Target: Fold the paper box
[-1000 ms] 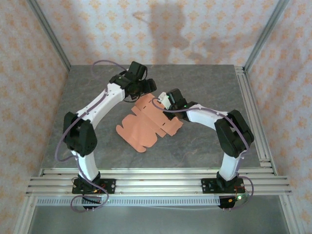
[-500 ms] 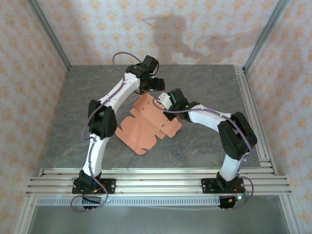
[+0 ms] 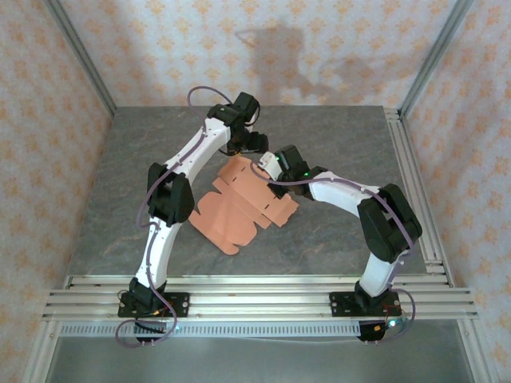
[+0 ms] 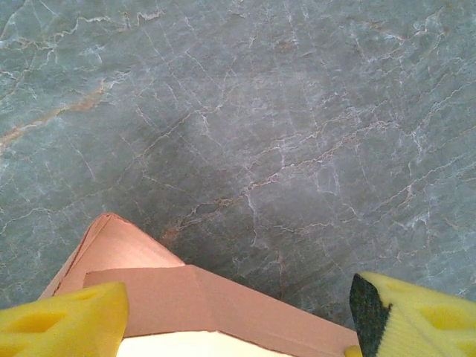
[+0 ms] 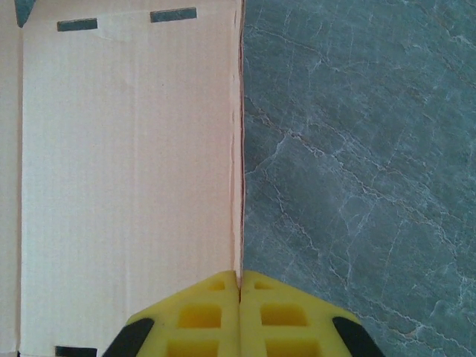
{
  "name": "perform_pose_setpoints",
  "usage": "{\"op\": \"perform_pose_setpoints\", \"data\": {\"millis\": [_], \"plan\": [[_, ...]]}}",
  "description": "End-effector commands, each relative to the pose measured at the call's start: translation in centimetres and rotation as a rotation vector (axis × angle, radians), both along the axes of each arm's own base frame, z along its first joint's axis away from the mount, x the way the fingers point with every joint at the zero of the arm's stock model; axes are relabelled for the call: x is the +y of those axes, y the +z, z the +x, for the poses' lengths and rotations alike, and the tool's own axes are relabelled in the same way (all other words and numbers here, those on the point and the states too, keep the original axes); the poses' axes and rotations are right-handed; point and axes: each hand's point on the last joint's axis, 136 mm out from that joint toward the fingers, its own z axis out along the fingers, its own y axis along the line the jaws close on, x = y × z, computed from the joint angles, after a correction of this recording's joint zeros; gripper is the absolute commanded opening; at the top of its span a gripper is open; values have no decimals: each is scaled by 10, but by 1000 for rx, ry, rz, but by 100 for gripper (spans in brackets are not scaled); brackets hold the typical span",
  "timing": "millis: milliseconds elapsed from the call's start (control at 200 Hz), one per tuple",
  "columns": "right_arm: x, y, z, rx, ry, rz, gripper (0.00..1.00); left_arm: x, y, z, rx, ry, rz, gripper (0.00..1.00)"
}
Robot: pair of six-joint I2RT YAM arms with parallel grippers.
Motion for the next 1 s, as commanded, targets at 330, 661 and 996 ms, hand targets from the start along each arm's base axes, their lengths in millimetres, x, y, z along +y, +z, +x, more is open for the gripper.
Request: {"op": "perform_pose_setpoints", "data": {"millis": [330,661,996], "plan": [[5,9,9,-20,-8,-11,0,-2,-3,-30,114,-28,-48,61],[5,10,8,-29,6,-36,0,-10,-15,-33,174,56,-115,48],[11,10,7,-26,27,-42,0,-15,-18,-32,182,72,-144,24]]}}
